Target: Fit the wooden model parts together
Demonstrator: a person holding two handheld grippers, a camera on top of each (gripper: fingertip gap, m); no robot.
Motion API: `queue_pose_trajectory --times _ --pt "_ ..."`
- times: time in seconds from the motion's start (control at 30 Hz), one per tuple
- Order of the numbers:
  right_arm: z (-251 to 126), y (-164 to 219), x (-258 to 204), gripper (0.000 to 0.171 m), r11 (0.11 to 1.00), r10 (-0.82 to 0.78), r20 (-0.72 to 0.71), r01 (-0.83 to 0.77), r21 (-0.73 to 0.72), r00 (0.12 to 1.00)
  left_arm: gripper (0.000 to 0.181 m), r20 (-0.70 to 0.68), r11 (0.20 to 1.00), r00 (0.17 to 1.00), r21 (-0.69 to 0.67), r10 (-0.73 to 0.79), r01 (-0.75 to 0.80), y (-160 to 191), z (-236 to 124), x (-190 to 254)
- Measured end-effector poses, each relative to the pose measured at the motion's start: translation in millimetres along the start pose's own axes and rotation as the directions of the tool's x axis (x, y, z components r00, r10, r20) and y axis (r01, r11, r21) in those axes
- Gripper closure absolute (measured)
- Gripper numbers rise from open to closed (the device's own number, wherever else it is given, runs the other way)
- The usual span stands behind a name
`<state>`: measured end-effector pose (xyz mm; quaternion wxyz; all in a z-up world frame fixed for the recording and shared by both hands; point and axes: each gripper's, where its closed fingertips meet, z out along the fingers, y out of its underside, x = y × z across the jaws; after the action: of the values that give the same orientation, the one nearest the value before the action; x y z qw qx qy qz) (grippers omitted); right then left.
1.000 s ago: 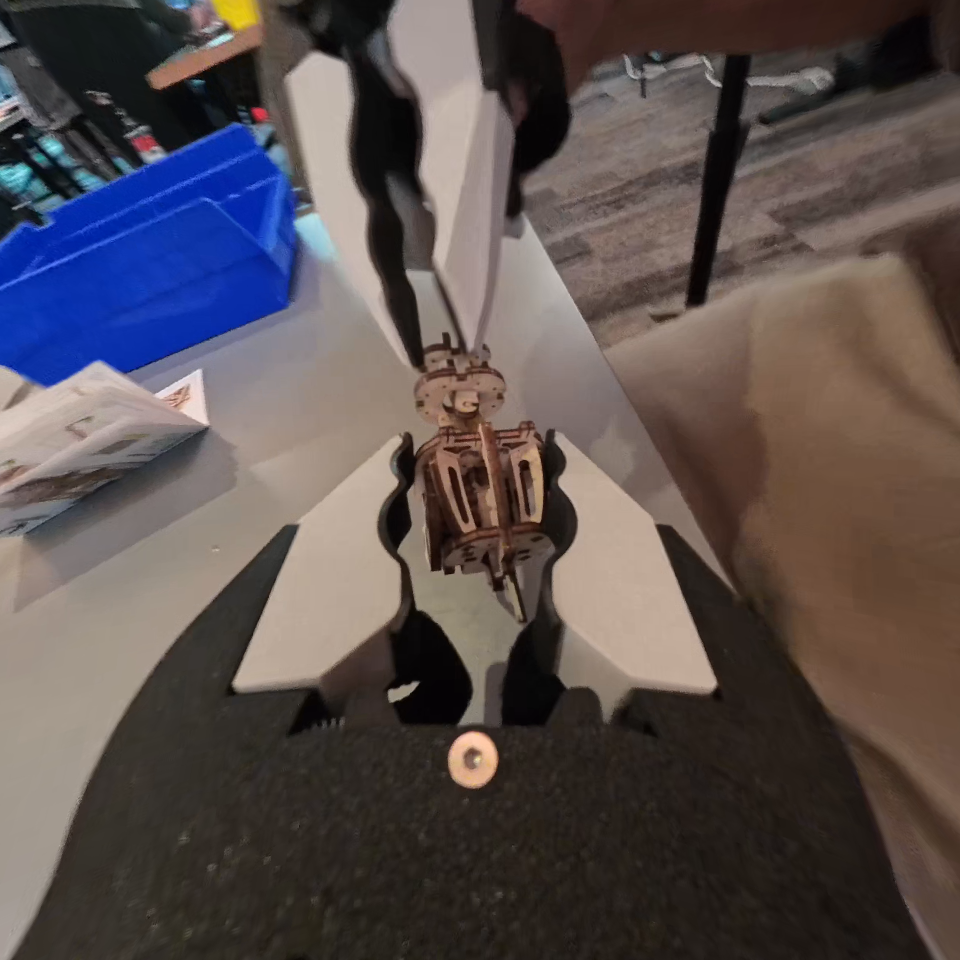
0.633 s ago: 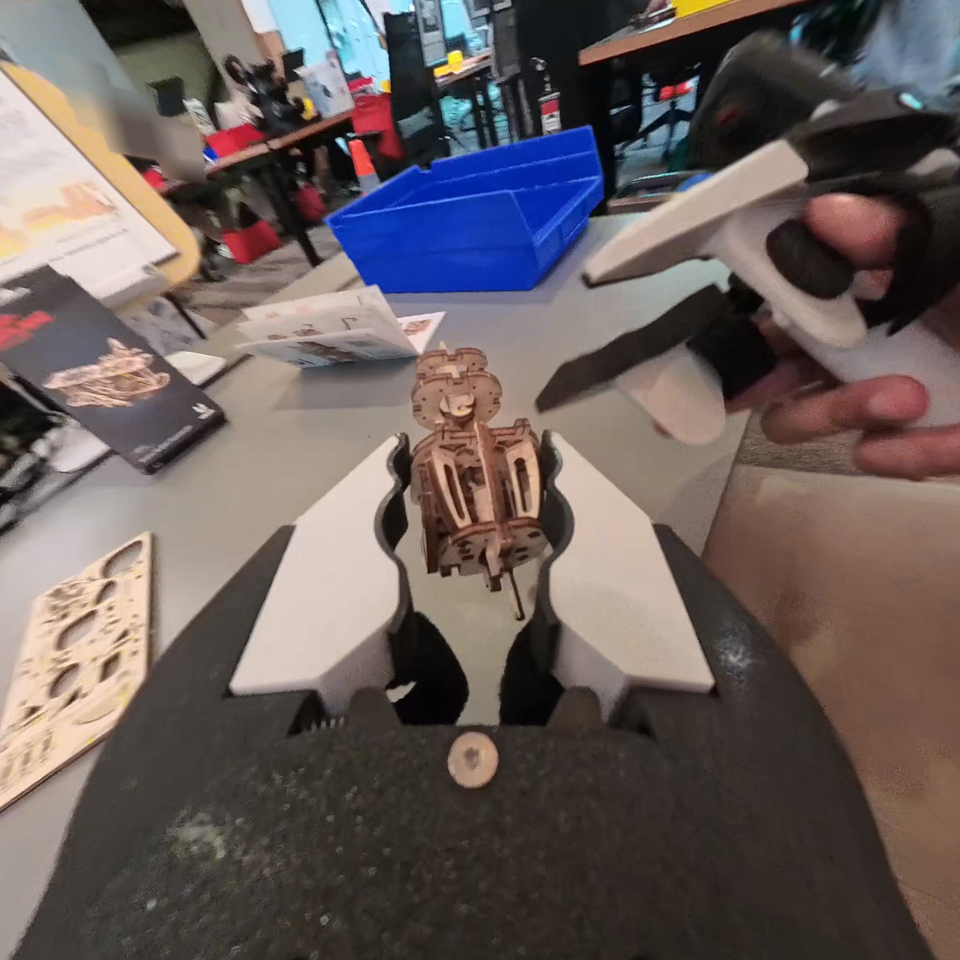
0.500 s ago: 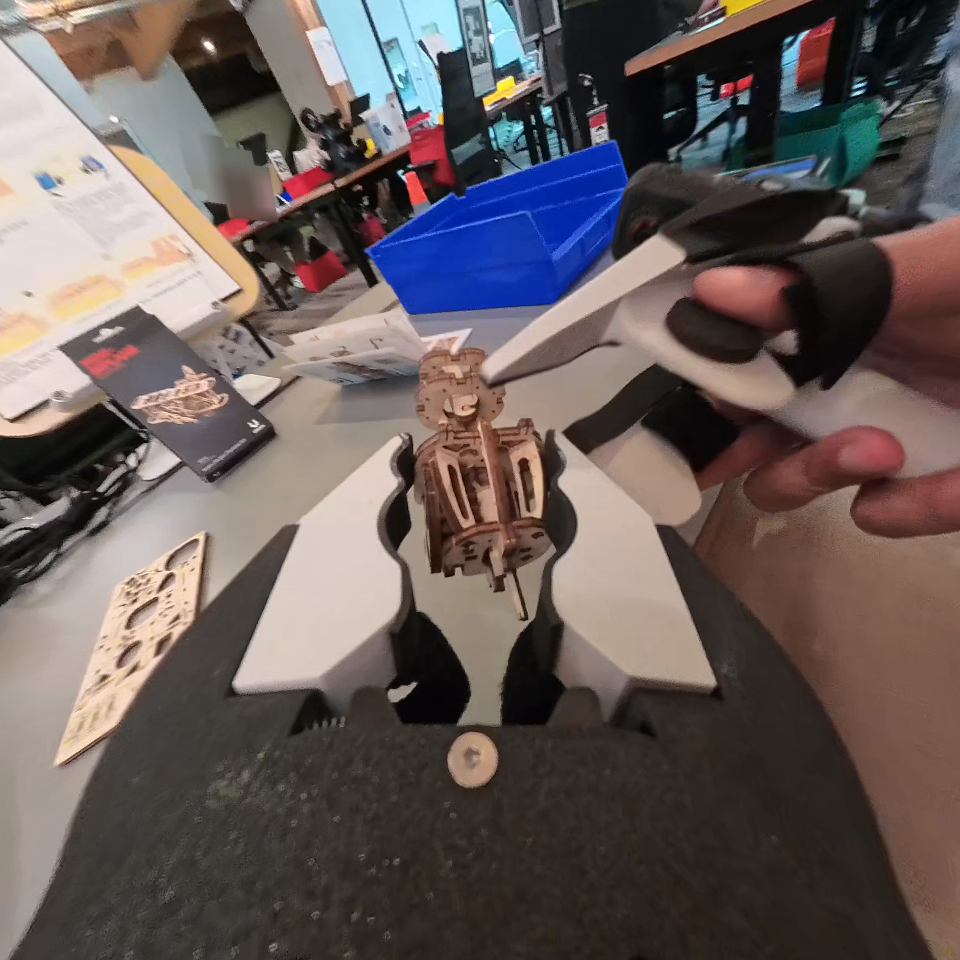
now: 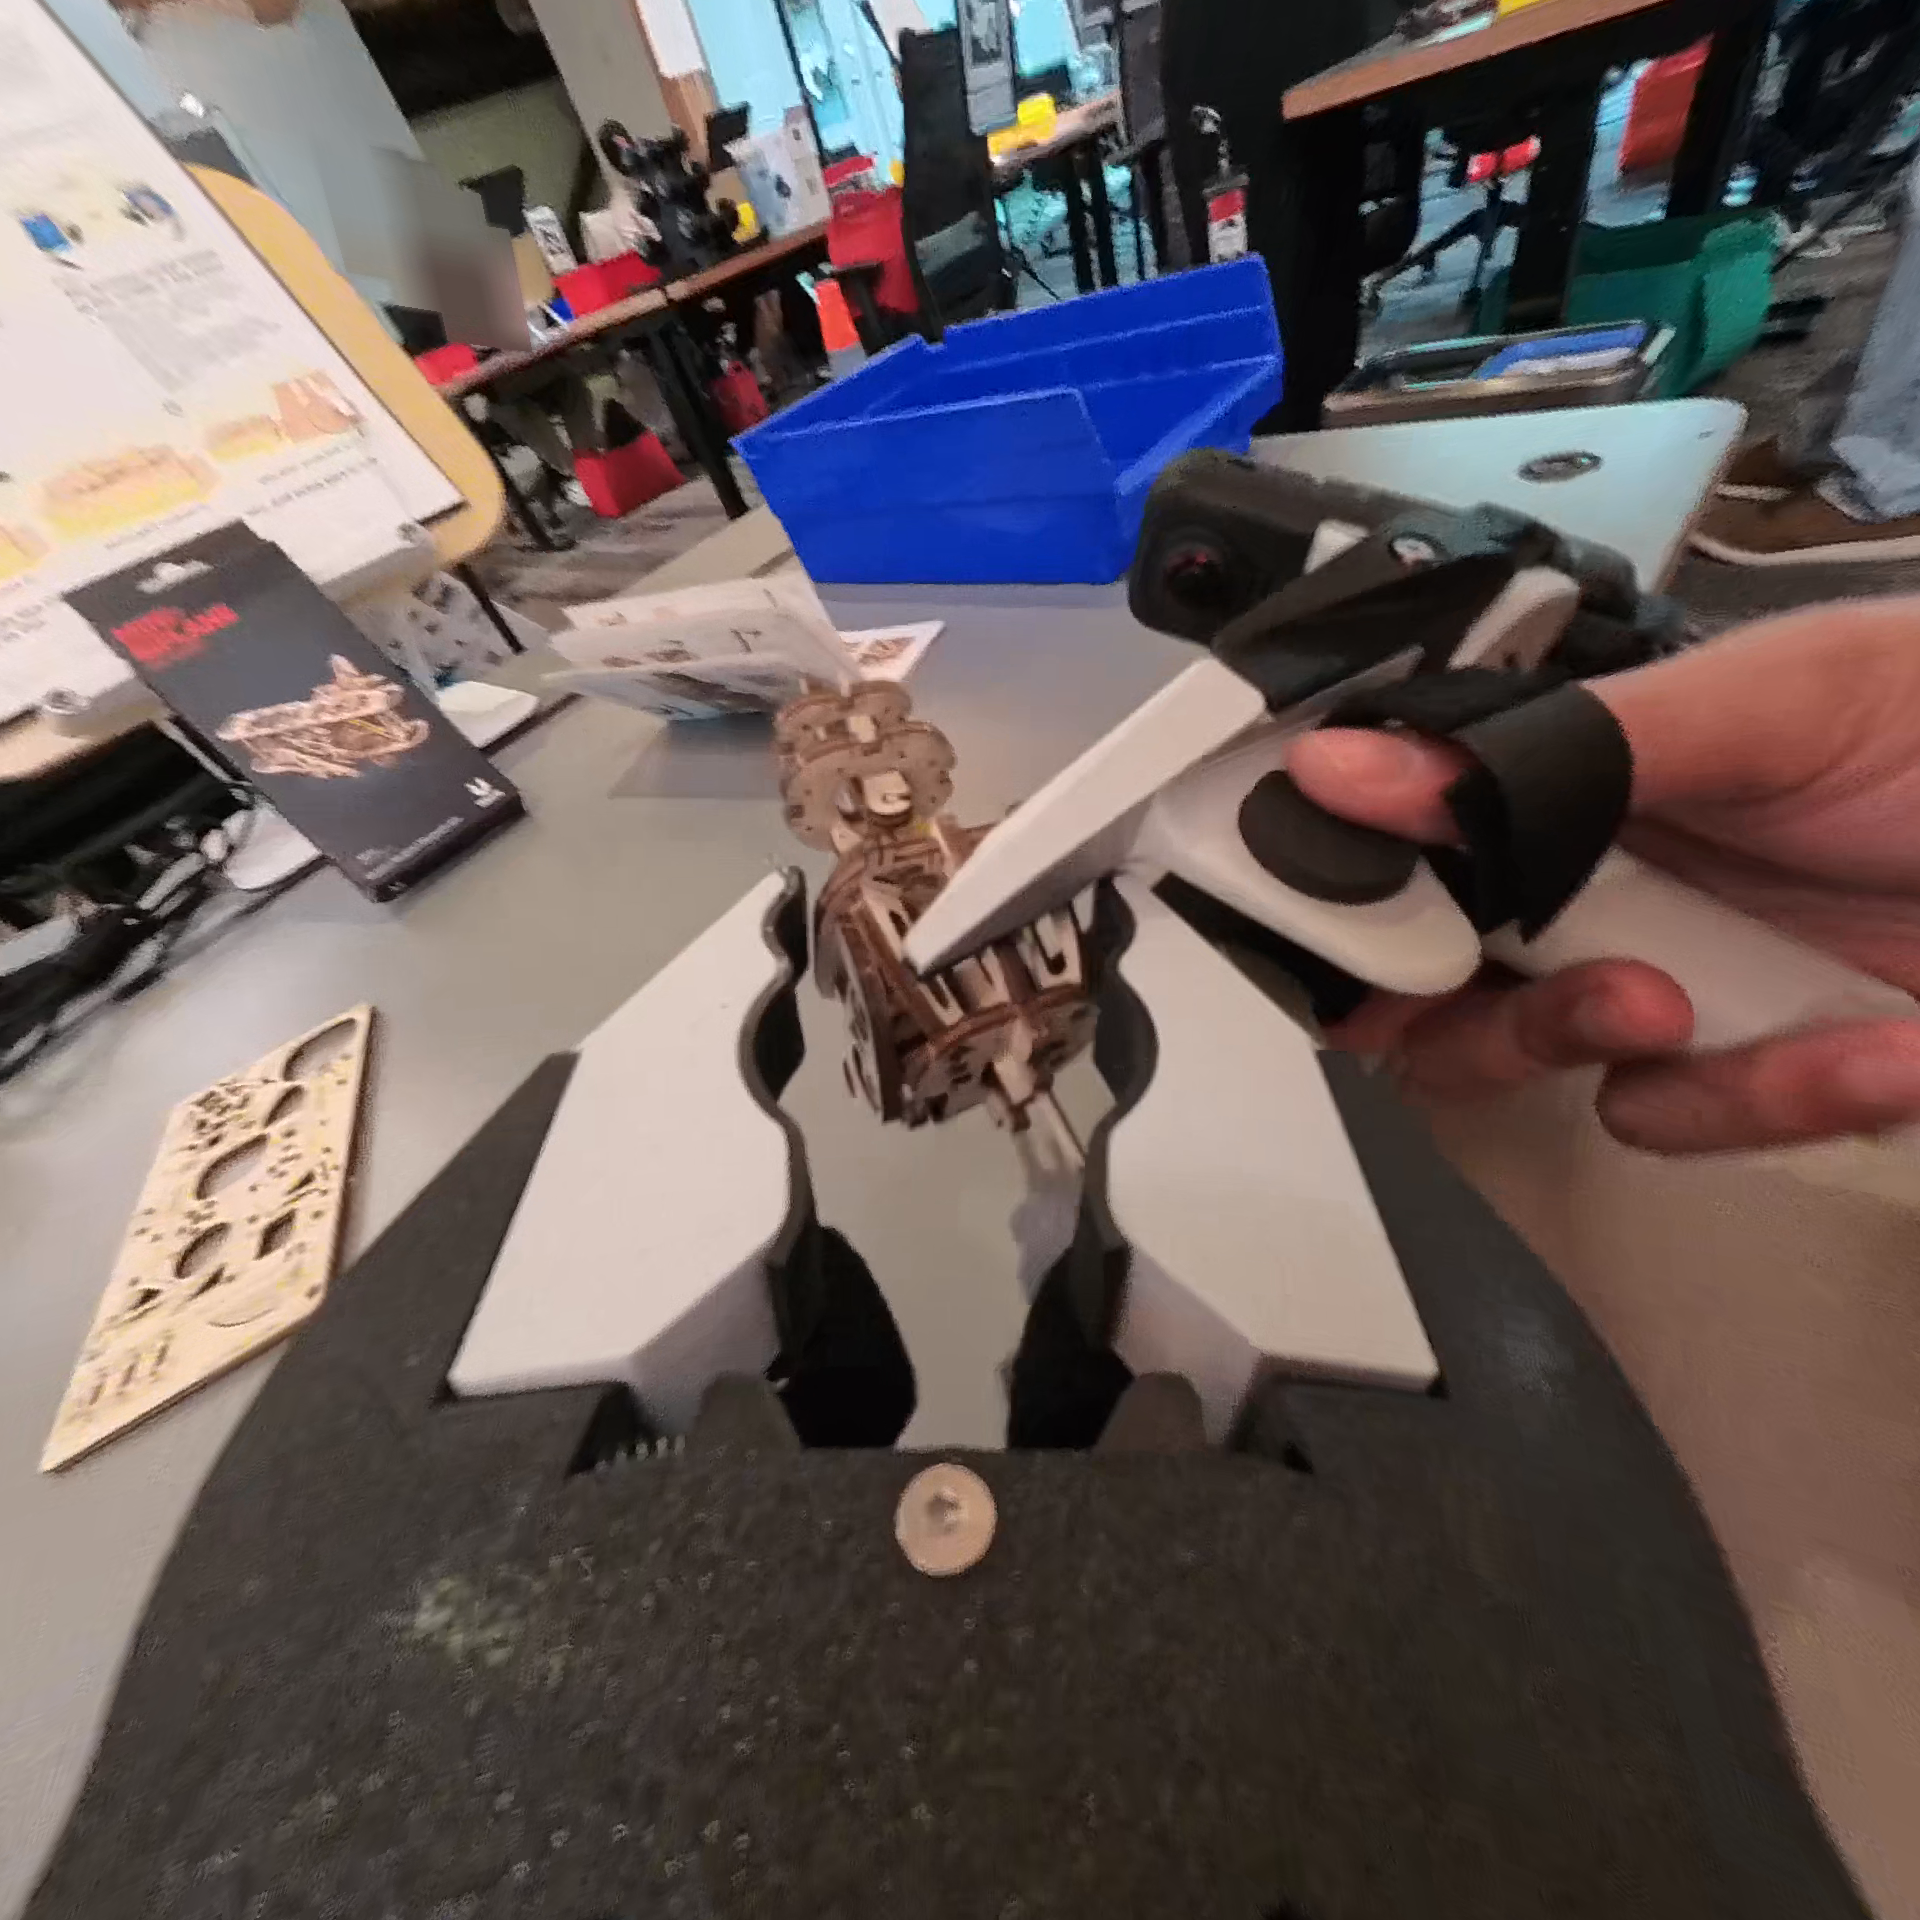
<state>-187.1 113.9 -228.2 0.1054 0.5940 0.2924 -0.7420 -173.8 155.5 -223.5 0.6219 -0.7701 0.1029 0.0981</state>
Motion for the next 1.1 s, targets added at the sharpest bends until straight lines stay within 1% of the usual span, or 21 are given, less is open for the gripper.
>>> queue_pose_trajectory --times 0.07,0.1,0.13,0.23,0.27,0.3,0.33,0.37,0.4,0.43,0.47,0.57,0.67,0.83,1.1 --pt "-6.9 -2.1 6.8 0.127 0.999 -0.024 -0.039 0.023 -0.032 0.999 0.119 -0.053 0.999 0.999 -0.045 -0.011 0.008 8.5 -3.1 4.3" --pt "-10.7 -2.7 11.8 0.126 0.998 -0.032 -0.067 0.029 -0.052 0.997 0.119 -0.079 0.998 0.997 -0.064 -0.026 0.021 11.7 -7.5 4.6" --pt "-14.3 -2.6 17.3 0.127 0.996 -0.045 -0.1 0.038 -0.077 0.994 0.123 -0.133 0.996 0.99 -0.082 -0.046 0.035 14.4 -13.2 7.2" --pt "-20.8 4.0 26.9 0.127 0.981 -0.093 -0.157 0.063 -0.184 0.983 0.155 -0.309 0.978 0.937 -0.174 -0.163 0.112 21.9 -29.3 6.0" --pt "-21.3 6.6 27.0 0.127 0.976 -0.091 -0.157 0.057 -0.209 0.983 0.161 -0.336 0.965 0.918 -0.22 -0.211 0.141 23.6 -30.3 -2.9" --pt "-21.0 9.2 26.1 0.126 0.972 -0.088 -0.151 0.052 -0.228 0.985 0.159 -0.349 0.949 0.898 -0.257 -0.268 0.183 21.7 -28.4 -13.7" --pt "-20.4 12.9 24.8 0.126 0.968 -0.082 -0.142 0.045 -0.249 0.986 0.157 -0.424 0.934 0.844 -0.278 -0.328 0.223 13.1 -28.9 -14.0" --pt "-19.8 16.7 24.2 0.126 0.963 -0.078 -0.137 0.039 -0.268 0.988 0.157 -0.512 0.919 0.771 -0.307 -0.379 0.248 4.0 -30.6 -10.5" --pt "-19.0 20.2 24.0 0.127 0.959 -0.075 -0.132 0.035 -0.282 0.988 0.157 -0.569 0.905 0.71 -0.34 -0.415 0.256 -2.0 -30.2 -9.1" --pt "-18.0 22.6 23.8 0.126 0.957 -0.069 -0.128 0.029 -0.288 0.989 0.158 -0.614 0.896 0.66 -0.371 -0.433 0.243 -4.0 -28.5 -7.4" --pt "-16.9 24.3 23.9 0.126 0.956 -0.063 -0.125 0.023 -0.293 0.99 0.158 -0.64 0.891 0.631 -0.401 -0.438 0.211 -2.3 -24.8 -6.7" --pt "-14.1 30.2 27.5 0.127 0.945 -0.066 -0.133 0.019 -0.326 0.989 0.162 -0.686 0.885 0.596 -0.456 -0.418 0.097 9.1 -14.5 -0.5" --pt "-13.4 29.4 29.1 0.127 0.945 -0.07 -0.134 0.023 -0.326 0.988 0.164 -0.7 0.868 0.597 -0.497 -0.391 -0.013 25.8 -11.1 5.2" --pt "-15.0 27.5 32.8 0.127 0.945 -0.083 -0.147 0.031 -0.327 0.986 0.166 -0.697 0.836 0.551 -0.549 -0.458 0.001 28.2 -13.4 2.5" --pt "-12.9 34.1 34.9 0.127 0.934 -0.089 -0.154 0.029 -0.357 0.984 0.178 -0.727 0.821 0.51 -0.566 -0.459 -0.069 36.8 -19.2 10.5"
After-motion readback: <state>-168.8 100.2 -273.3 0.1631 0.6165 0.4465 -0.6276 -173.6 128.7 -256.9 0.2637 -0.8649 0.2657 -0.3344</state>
